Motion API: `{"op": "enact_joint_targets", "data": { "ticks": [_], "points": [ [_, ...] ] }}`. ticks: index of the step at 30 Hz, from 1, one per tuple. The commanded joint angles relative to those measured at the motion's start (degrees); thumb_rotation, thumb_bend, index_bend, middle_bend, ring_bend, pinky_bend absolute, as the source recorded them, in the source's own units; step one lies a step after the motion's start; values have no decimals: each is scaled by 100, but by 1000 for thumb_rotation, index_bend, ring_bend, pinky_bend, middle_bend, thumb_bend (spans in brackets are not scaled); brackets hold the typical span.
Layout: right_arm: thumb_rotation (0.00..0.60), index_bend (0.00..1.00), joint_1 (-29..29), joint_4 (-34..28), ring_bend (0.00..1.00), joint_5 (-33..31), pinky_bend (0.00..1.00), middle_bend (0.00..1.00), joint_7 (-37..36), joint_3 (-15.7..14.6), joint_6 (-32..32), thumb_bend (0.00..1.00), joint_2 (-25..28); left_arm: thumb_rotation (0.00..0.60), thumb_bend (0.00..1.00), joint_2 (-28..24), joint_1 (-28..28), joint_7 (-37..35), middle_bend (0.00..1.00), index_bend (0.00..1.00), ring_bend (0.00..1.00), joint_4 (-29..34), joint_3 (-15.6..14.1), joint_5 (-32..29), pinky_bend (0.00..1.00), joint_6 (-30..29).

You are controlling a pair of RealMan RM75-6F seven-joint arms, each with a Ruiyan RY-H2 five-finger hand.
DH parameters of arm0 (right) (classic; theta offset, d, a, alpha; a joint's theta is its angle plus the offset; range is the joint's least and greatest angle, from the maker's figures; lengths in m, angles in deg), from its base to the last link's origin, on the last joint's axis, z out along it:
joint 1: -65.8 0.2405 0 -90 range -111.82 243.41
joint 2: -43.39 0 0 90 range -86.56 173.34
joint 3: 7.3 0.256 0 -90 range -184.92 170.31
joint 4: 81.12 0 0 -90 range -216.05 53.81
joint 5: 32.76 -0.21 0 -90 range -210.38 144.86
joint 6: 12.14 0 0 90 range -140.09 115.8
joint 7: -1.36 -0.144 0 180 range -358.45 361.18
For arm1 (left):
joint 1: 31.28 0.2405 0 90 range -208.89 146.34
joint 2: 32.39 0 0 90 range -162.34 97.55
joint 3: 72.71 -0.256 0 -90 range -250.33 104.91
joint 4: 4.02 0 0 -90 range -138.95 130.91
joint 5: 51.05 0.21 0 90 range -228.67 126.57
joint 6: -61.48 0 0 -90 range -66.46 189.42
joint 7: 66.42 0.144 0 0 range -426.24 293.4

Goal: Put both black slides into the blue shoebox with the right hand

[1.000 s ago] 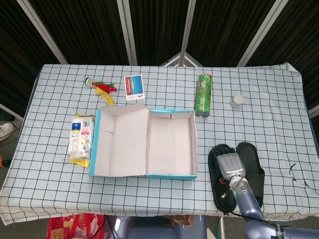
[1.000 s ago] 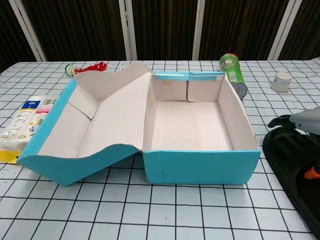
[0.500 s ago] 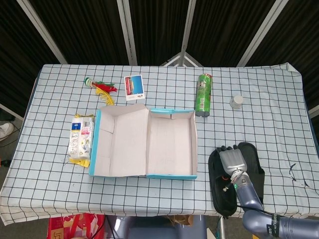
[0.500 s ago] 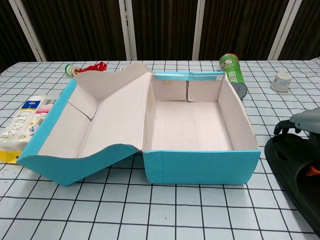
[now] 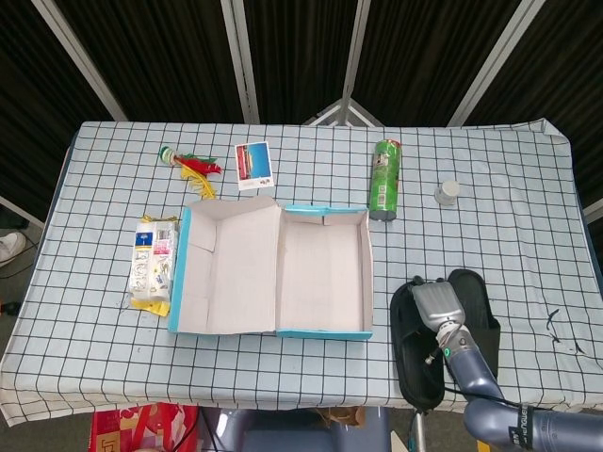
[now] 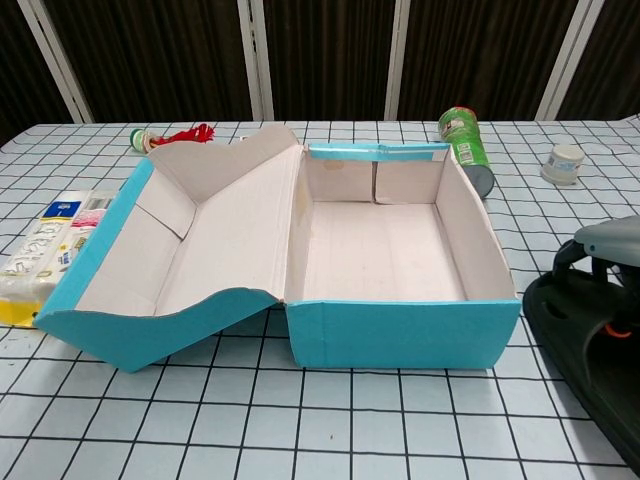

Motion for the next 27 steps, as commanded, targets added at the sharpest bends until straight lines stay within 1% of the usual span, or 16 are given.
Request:
{"op": "enact_joint_targets", "data": {
  "ticks": [1,4,8,18,27],
  "points": [
    [600,530,-41,-16,581,274,238,583,-187,-32,-102,519,43,600,726,2,-3,0,43,148,0,-2,-2,2,0,4],
    [600,531,-63,-123,581,400,238,583,-330,-9,-187,519,150,600,726,4,-3,0,43,148,0,-3,-5,4,0,4],
    [600,531,-16,-318,581,356,238,583,-325,-26,-253,519,359,600,726,0,0,-12,43,148,0,-6,-3,-5,0,0],
    [600,531,198,-931,581,-3,238,583,-129,9,-508,519,924,600,726,-15,-1,-57,43,148,0,-3,-7,-6,0,15],
    [600,531,424,-1323,581,-289,238,583,-88,193,-717,519,1401,600,726,-42,16,-141,43,148,0,-3,2,-24,0,6]
  ]
}}
